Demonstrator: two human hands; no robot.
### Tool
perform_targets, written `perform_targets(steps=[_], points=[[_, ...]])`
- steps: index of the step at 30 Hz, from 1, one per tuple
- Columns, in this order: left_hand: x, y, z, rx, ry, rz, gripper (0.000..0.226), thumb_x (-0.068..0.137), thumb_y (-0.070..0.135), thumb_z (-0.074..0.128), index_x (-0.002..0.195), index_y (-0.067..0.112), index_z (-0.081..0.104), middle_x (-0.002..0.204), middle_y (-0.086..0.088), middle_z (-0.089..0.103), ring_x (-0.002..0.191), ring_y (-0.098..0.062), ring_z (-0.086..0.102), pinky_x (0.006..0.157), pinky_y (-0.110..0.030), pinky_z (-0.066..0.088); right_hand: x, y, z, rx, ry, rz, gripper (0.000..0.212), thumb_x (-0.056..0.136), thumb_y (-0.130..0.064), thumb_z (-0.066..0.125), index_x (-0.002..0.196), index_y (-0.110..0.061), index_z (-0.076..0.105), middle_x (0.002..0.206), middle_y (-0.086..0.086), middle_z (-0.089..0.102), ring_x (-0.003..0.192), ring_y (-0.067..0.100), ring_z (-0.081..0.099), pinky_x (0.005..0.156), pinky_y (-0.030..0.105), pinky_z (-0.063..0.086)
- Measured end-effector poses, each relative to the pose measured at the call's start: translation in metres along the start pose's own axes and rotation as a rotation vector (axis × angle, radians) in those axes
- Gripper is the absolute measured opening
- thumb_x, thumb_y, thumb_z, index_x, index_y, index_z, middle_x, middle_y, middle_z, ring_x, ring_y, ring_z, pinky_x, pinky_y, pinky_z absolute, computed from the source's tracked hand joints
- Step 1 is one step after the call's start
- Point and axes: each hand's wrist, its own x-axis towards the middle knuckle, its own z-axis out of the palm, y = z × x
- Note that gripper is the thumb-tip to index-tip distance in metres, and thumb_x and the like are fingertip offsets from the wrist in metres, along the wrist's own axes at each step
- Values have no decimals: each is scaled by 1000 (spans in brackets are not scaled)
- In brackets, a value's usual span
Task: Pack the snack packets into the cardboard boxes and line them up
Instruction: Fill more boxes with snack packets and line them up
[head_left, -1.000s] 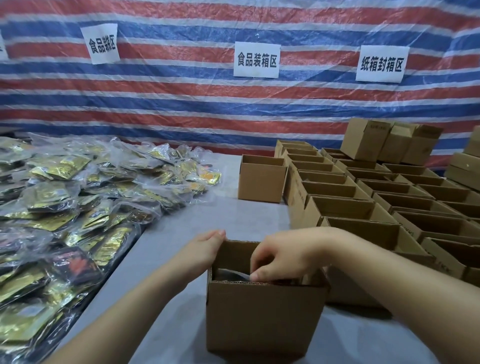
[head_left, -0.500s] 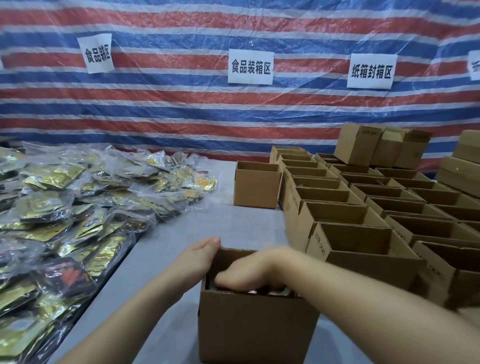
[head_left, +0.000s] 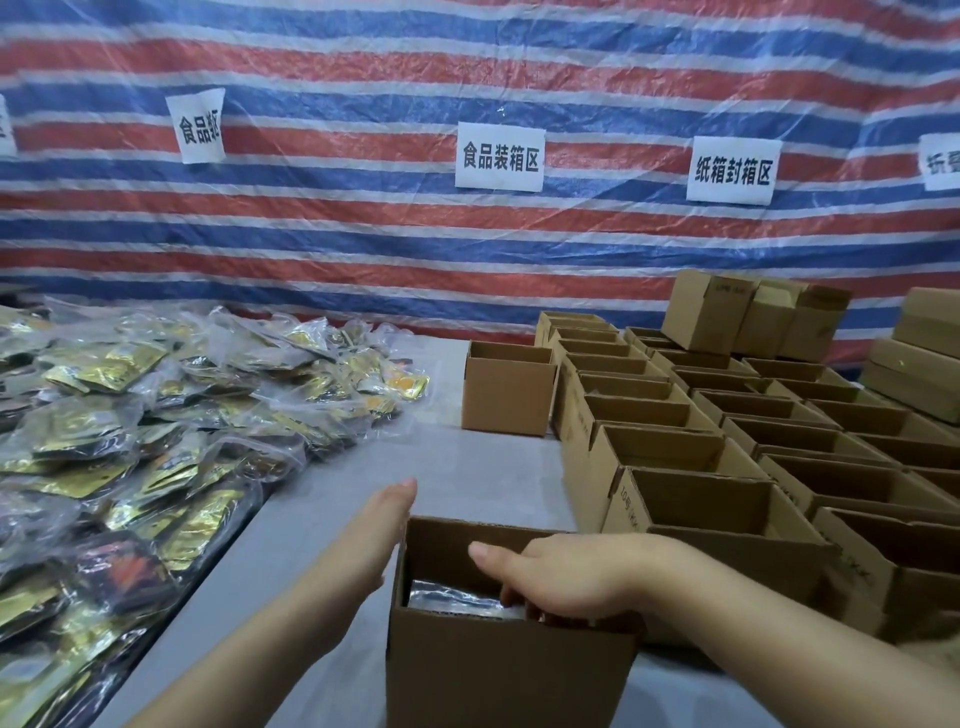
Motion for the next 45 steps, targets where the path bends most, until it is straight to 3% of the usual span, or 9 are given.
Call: perform_targets(steps=[6, 9, 11, 14, 17, 23, 28, 33, 45], points=[[-15, -18, 3, 120, -100, -39, 48, 100, 23, 50, 142, 42, 36, 145, 11, 46, 128, -17, 50, 108, -39, 40, -22, 0, -3, -291, 103, -163, 81, 79, -90, 41, 126, -28, 62, 121, -3, 63, 109, 16, 60, 97, 36, 51], [-11, -14, 7, 190, -63, -40, 47, 94, 5, 39, 112, 46, 48, 114, 16, 60, 102, -14, 60, 86, -35, 49, -30, 17, 6, -479, 222, -185, 83, 80, -73, 65, 150, -39, 35, 163, -7, 21, 151, 21, 15, 123, 50, 6], [-5, -14, 6, 204, -50, -48, 57, 90, 0, 37, 125, 44, 45, 118, 16, 59, 110, -16, 58, 90, -35, 49, -30, 25, 13, -532, 312, -122, 92, 81, -61, 72, 155, -39, 22, 168, -5, -2, 155, 25, -7, 120, 54, -9], [7, -16, 5, 211, -28, -44, 65, 90, 0, 35, 144, 36, 40, 139, 7, 50, 129, -20, 50, 109, -42, 41, -26, 31, 18, -436, 392, 20, 97, 83, -56, 75, 157, -39, 16, 169, 0, -4, 155, 32, 9, 122, 52, 18], [22, -16, 5, 180, -3, -1, 52, 89, -2, 34, 111, 38, 57, 118, 9, 63, 105, -13, 59, 89, -36, 49, -16, 31, 19, -318, 446, 88, 81, 87, -50, 74, 153, -34, 30, 169, 2, -3, 139, 28, 45, 103, 36, 50], [75, -13, 8, 223, 74, -91, 19, 94, 12, 34, 89, 17, 52, 79, -4, 51, 72, -19, 49, 60, -31, 38, 31, 24, 0, -265, 460, 170, 51, 91, -24, 72, 134, -20, 46, 167, 9, -14, 84, 18, 62, 60, 23, 48], [132, -1, 13, 293, 13, -161, 24, 94, 20, 30, 95, 13, 53, 87, -12, 60, 81, -28, 60, 67, -34, 51, 80, 33, -35, -351, 494, 234, 68, 88, -35, 77, 145, -18, 44, 167, 17, -3, 134, 35, 47, 93, 36, 53], [195, 9, 28, 245, 6, -156, 29, 94, 18, 27, 102, 10, 54, 93, -15, 62, 87, -31, 61, 76, -40, 50, 132, 45, -75, -499, 515, 348, 85, 88, -44, 76, 155, -13, 33, 167, 22, 5, 149, 41, 26, 116, 46, 34], [332, 38, 57, 206, -39, -112, 38, 100, 18, 21, 119, 4, 51, 108, -17, 61, 100, -32, 59, 91, -50, 50, 235, 79, -177, -600, 534, 446, 84, 91, -50, 69, 157, -14, 32, 165, 19, 20, 146, 39, 35, 112, 42, 39]])
